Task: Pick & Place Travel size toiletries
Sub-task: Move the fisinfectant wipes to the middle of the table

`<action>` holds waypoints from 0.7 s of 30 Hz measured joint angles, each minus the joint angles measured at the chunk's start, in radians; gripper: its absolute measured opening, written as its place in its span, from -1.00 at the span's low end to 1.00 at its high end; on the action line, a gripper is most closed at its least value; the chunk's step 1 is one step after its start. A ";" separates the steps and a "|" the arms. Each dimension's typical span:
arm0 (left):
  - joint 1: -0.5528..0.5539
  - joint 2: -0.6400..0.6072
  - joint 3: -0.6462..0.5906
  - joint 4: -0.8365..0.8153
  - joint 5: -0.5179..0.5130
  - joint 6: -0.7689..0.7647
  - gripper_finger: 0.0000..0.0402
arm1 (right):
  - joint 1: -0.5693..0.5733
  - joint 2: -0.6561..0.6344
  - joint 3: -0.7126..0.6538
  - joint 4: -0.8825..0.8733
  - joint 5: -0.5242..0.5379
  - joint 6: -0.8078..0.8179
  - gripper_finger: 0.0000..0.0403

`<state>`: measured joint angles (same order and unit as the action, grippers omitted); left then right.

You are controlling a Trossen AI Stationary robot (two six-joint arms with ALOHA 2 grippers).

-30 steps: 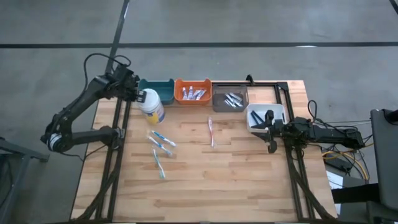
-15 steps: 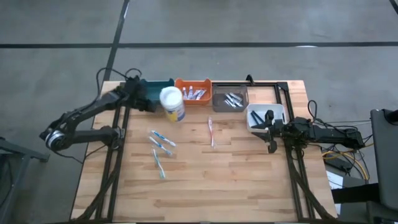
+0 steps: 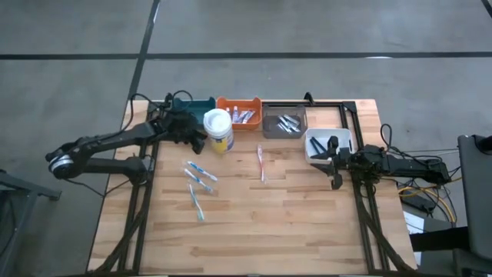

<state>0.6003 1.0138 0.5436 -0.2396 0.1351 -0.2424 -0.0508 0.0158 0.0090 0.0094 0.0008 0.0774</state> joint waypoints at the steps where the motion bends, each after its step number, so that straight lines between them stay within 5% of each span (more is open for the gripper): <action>1: -0.014 0.002 0.010 -0.004 0.000 0.010 -0.97 | 0.000 0.000 0.000 0.000 0.000 0.001 -0.39; 9: -0.091 0.073 0.049 0.077 -0.058 0.025 -0.99 | 0.000 0.000 0.000 0.000 0.000 -0.001 -0.42; 21: -0.199 0.337 0.105 0.381 -0.104 0.147 -0.97 | 0.000 0.000 0.000 0.000 0.000 0.001 -0.36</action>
<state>0.4013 1.3504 0.6484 0.1418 0.0315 -0.0952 -0.0507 0.0158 0.0090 0.0095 0.0006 0.0782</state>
